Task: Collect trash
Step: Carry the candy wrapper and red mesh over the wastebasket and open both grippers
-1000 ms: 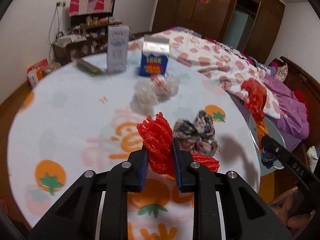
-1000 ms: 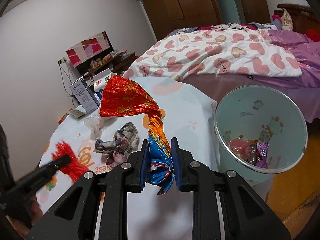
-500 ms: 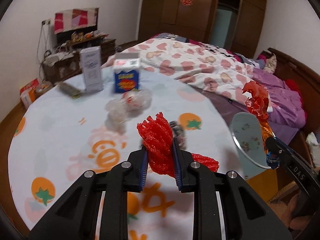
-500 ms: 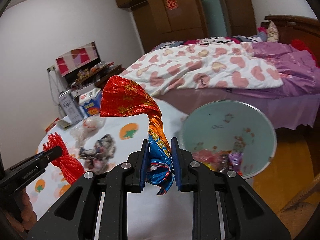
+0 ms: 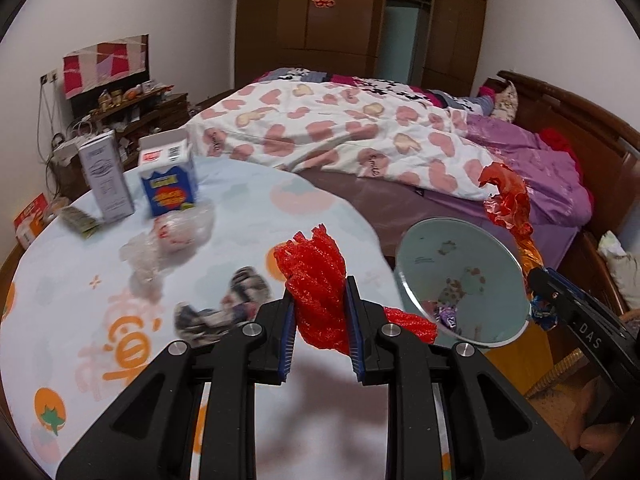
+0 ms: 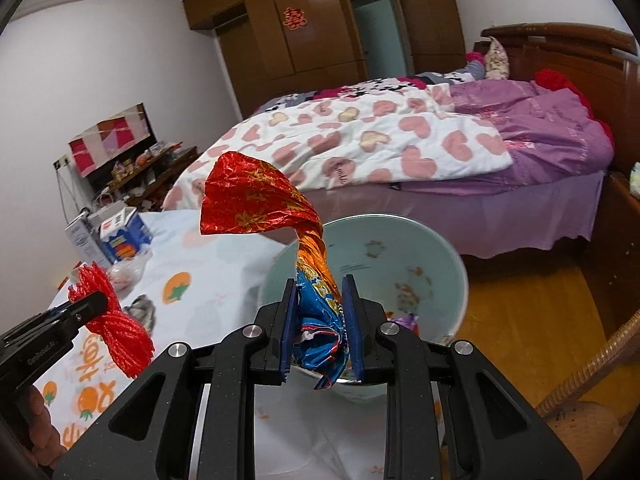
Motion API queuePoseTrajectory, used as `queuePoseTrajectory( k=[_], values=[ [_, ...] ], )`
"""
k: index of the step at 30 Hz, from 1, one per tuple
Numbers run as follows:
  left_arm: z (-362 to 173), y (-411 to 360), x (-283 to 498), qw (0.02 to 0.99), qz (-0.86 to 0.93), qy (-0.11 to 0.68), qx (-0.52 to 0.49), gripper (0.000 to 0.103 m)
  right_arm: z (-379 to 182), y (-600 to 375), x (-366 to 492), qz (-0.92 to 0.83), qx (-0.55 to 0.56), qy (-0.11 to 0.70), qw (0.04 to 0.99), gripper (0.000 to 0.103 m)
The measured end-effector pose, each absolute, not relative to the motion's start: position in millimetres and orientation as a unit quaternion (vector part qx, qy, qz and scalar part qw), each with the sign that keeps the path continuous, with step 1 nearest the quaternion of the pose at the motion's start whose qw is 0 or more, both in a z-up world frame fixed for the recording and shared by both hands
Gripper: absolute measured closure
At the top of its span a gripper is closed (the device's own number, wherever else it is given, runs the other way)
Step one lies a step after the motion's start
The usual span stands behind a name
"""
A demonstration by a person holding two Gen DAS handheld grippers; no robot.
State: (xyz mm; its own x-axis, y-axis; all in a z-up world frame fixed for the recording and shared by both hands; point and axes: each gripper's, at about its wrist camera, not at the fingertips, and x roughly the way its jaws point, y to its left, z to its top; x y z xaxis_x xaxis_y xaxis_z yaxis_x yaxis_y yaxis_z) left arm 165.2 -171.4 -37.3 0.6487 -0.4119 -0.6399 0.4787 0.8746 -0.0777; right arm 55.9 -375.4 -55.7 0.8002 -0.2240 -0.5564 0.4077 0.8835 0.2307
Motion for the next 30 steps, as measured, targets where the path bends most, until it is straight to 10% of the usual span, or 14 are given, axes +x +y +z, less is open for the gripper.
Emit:
queuePoseTrajectory(
  k=[30],
  values=[
    [-83.3, -338.0, 175.5, 0.862, -0.309, 0.381, 0.129, 0.080, -100.4, -468.3, 44.8, -0.239, 0.225, 0.286, 0.900, 0.080]
  ],
)
